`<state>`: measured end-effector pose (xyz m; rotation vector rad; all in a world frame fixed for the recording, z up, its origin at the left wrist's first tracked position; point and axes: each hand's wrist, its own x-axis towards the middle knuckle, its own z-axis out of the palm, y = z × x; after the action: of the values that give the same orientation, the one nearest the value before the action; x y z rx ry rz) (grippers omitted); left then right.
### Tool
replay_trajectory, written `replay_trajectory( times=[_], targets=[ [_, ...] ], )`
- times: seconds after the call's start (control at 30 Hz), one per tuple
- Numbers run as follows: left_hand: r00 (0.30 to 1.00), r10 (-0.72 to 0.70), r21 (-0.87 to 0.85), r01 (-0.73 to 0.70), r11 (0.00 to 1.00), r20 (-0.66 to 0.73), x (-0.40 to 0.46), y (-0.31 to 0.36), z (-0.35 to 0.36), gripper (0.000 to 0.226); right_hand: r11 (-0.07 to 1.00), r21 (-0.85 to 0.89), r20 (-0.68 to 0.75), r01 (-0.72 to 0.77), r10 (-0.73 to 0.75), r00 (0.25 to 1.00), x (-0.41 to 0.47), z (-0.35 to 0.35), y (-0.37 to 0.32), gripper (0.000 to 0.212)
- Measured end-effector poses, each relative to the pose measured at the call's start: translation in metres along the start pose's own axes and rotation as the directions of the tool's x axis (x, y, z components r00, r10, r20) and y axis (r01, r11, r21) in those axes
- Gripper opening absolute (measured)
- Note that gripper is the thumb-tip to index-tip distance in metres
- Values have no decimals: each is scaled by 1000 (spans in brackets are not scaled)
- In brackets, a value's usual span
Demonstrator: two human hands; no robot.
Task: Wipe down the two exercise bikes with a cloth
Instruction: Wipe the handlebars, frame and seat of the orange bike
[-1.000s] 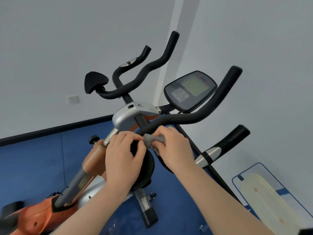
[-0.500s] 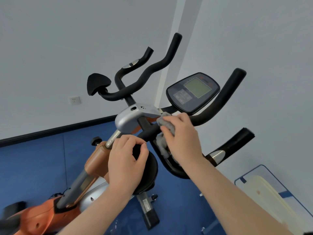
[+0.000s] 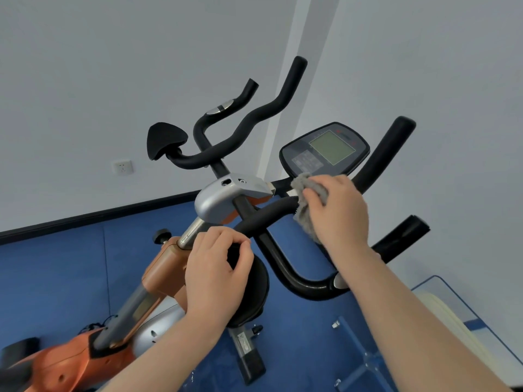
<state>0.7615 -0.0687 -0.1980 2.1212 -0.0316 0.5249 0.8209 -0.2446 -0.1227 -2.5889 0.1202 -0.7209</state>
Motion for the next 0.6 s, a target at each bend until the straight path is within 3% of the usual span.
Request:
replay_trajectory(
  times=[0.07, 0.13, 0.27, 0.43, 0.5, 0.6],
  targets=[
    [1000, -3, -4, 3, 1000, -1, 0, -1, 0, 10, 997, 5, 22, 71, -71, 997, -20, 11, -12, 21],
    [1000, 4, -4, -4, 1000, -5, -1, -2, 1, 9, 982, 108, 163, 157, -173, 971, -46, 25, -26, 23],
    [1000, 14, 7, -14, 1000, -4, 0, -2, 1, 8, 964, 206, 308, 170, -229, 924, -45, 14, -21, 23],
    [1000, 18, 1, -18, 1000, -6, -1, -1, 0, 10, 966, 134, 650, 222, -255, 716, -50, -24, 10, 14],
    [1000, 13, 11, -13, 1000, -7, -1, -1, 1, 11, 964, 108, 683, 244, -250, 686, -53, -30, 15, 15],
    [999, 32, 14, -31, 999, -15, 0, -1, 1, 10, 965, 129, 621, 228, -258, 740, -51, -14, -1, 12]
  ],
)
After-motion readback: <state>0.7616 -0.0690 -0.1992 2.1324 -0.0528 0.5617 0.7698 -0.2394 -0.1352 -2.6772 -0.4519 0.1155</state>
